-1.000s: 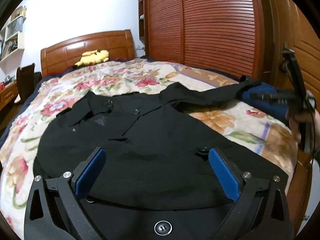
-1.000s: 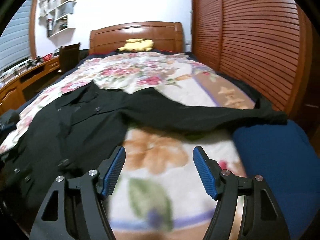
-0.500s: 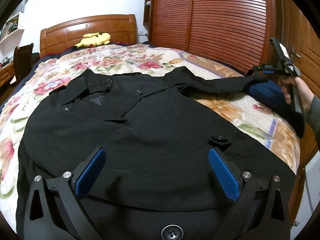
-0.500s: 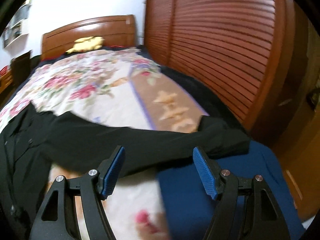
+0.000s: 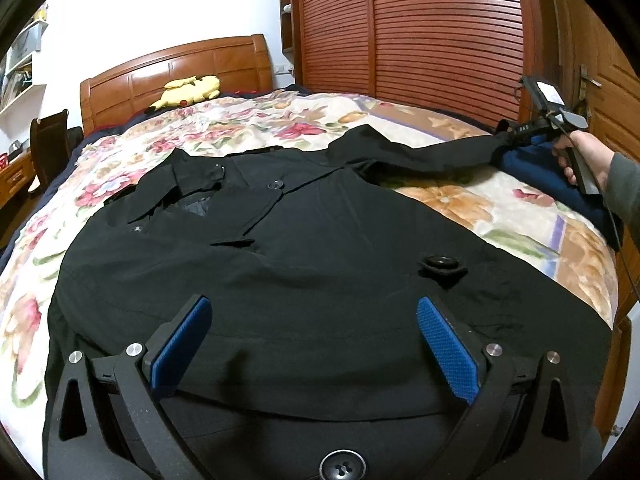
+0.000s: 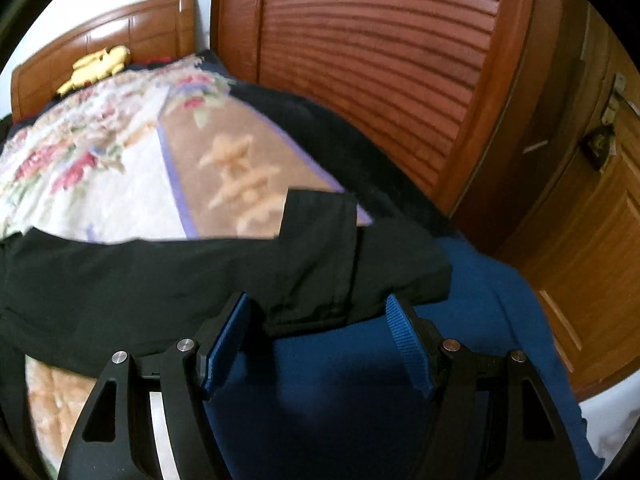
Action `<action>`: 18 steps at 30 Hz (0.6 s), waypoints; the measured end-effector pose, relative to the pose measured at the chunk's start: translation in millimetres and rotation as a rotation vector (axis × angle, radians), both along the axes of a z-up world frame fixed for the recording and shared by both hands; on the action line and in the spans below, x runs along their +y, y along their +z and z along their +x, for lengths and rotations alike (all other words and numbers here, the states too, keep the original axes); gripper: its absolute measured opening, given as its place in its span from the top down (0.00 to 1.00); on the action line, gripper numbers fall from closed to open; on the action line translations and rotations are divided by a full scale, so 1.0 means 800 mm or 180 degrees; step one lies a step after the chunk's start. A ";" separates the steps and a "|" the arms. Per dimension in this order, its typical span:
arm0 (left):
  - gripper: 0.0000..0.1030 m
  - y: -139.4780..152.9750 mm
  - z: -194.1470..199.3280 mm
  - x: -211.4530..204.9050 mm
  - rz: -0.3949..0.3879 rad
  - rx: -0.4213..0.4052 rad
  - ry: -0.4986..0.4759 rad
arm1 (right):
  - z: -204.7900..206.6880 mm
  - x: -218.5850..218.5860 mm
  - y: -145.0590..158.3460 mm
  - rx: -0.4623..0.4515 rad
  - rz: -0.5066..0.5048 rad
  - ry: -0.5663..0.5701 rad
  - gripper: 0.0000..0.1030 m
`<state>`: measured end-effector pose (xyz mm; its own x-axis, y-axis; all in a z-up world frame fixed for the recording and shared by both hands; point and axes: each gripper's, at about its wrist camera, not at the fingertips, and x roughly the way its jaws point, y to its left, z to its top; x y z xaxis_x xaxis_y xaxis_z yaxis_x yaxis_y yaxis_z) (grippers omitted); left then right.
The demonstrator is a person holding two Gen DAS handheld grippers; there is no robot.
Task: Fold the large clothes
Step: 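Grasp the sleeve cuff with the right gripper, then lift the sleeve with the right gripper, fold it across the coat, release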
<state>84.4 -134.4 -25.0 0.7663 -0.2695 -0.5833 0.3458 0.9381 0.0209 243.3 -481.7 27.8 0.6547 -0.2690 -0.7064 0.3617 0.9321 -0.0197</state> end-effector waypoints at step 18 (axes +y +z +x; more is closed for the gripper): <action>0.00 0.014 -0.015 0.009 -0.0053 -0.0124 -0.0036 | -0.032 0.128 0.049 -0.0586 -0.0819 0.0621 0.89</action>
